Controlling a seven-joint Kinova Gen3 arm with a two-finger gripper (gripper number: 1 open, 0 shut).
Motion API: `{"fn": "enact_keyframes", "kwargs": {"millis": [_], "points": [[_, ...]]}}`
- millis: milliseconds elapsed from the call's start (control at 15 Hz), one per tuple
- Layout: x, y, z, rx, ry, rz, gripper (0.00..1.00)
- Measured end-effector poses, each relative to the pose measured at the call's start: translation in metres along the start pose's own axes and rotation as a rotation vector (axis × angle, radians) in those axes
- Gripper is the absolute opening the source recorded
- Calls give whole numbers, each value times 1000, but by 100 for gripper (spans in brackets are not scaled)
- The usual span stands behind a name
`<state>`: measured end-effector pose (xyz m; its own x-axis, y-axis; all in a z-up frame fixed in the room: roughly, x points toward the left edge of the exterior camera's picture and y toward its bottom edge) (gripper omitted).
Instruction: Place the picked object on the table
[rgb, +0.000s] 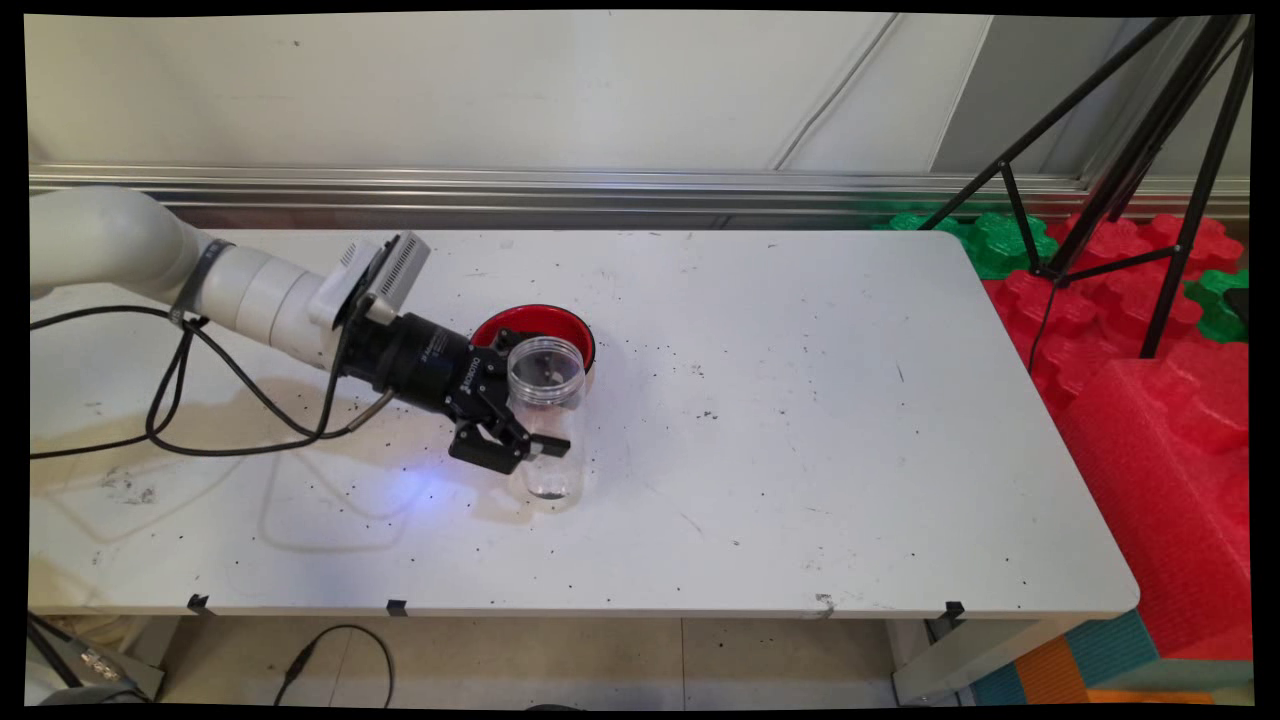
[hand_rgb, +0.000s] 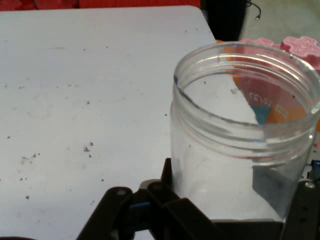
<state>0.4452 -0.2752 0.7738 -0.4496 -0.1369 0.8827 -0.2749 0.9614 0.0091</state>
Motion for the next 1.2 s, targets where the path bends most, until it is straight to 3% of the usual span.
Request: {"fn": "enact_keyframes", "kwargs": {"millis": [1067, 1133, 1200], "points": [[-23, 4, 17, 9, -31, 9, 0], [-24, 4, 17, 11, -32, 9, 100], [-25, 4, 17, 12, -33, 9, 100]]}}
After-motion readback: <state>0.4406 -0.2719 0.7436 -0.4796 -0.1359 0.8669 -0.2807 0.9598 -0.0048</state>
